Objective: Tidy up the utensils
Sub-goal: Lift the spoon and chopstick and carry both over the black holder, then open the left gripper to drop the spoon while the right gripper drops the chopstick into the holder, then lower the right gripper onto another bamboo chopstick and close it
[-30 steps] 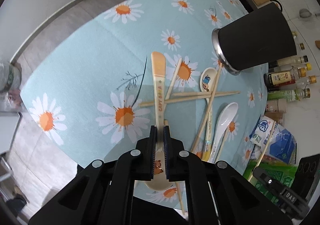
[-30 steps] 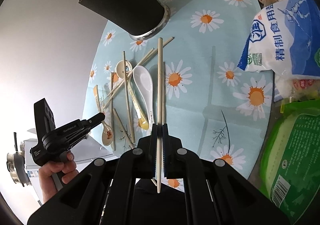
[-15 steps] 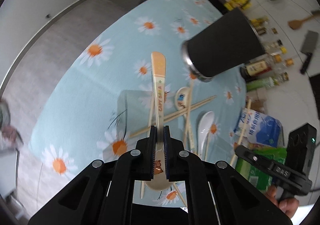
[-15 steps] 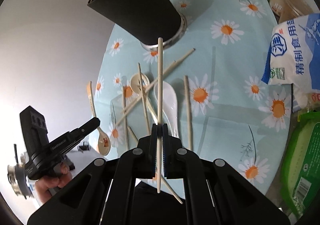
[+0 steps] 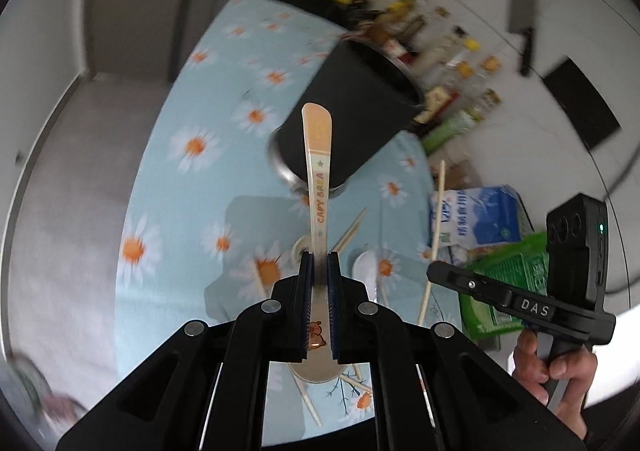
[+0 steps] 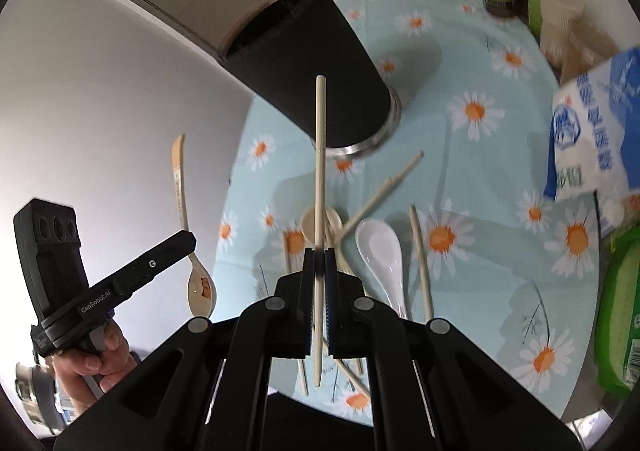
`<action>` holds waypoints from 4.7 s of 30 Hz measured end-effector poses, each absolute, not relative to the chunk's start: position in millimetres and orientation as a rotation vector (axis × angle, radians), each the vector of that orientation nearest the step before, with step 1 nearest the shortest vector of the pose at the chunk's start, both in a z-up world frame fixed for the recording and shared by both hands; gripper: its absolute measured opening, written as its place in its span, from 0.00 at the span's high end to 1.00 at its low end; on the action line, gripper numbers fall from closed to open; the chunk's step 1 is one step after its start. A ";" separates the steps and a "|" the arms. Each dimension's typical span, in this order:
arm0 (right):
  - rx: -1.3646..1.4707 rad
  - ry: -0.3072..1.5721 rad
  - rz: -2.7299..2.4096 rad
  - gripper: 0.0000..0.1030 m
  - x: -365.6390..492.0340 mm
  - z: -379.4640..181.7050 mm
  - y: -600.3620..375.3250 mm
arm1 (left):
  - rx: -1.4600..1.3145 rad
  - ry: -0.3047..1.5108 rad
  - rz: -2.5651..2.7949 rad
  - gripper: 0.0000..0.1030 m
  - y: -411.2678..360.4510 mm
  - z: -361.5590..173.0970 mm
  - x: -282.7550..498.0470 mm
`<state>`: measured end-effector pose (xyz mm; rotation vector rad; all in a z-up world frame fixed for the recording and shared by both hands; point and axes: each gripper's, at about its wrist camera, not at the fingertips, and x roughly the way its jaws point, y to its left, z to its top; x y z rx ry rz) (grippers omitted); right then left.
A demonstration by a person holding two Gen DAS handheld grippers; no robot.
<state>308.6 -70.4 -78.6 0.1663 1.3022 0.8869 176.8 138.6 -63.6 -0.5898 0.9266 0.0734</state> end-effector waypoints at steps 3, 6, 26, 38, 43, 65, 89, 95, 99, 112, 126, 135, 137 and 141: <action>0.178 1.240 0.871 0.95 307.3 -67.6 -76.6 | -0.513 0.909 0.018 0.94 133.3 -51.3 185.6; 0.194 1.180 0.872 0.95 306.7 -54.1 -80.6 | -0.459 0.884 -0.024 0.94 128.3 -41.7 192.9; 0.187 0.786 0.893 0.95 362.3 20.9 -41.5 | -0.376 0.525 -0.111 0.94 152.8 30.1 236.9; 0.226 0.527 0.923 0.95 394.3 67.1 -23.7 | -0.268 0.314 -0.150 0.94 152.5 53.2 265.0; 0.282 0.466 0.931 0.95 404.5 62.8 -22.6 | -0.253 0.260 -0.173 0.94 159.5 38.6 274.5; 0.210 0.630 0.796 0.94 413.5 -18.0 8.8 | -0.281 0.371 -0.212 0.94 171.0 -48.3 310.5; 0.234 0.655 0.770 0.80 386.1 -2.4 -20.7 | -0.317 0.425 -0.144 0.79 168.3 -38.3 288.0; 0.194 0.653 0.796 0.69 368.7 12.5 -32.7 | -0.294 0.402 -0.147 0.72 163.0 -19.5 262.1; 0.144 0.672 0.809 0.69 354.0 16.3 -41.4 | -0.296 0.386 -0.158 0.72 160.5 -9.8 241.0; -0.050 0.747 0.875 0.61 292.9 2.2 -64.0 | -0.344 0.475 -0.171 0.67 146.6 -31.1 184.5; -0.268 0.904 0.950 0.61 245.1 -47.2 -57.3 | -0.437 0.615 -0.144 0.65 136.2 -82.4 127.1; -0.405 1.022 1.049 0.61 223.0 -71.6 -43.0 | -0.515 0.702 -0.116 0.65 139.4 -114.2 100.6; -0.439 1.076 1.077 0.61 217.5 -81.0 -36.9 | -0.531 0.726 -0.111 0.65 139.3 -121.4 95.9; -0.580 1.102 1.127 0.61 198.8 -96.7 -22.3 | -0.572 0.759 -0.108 0.65 140.6 -133.5 89.2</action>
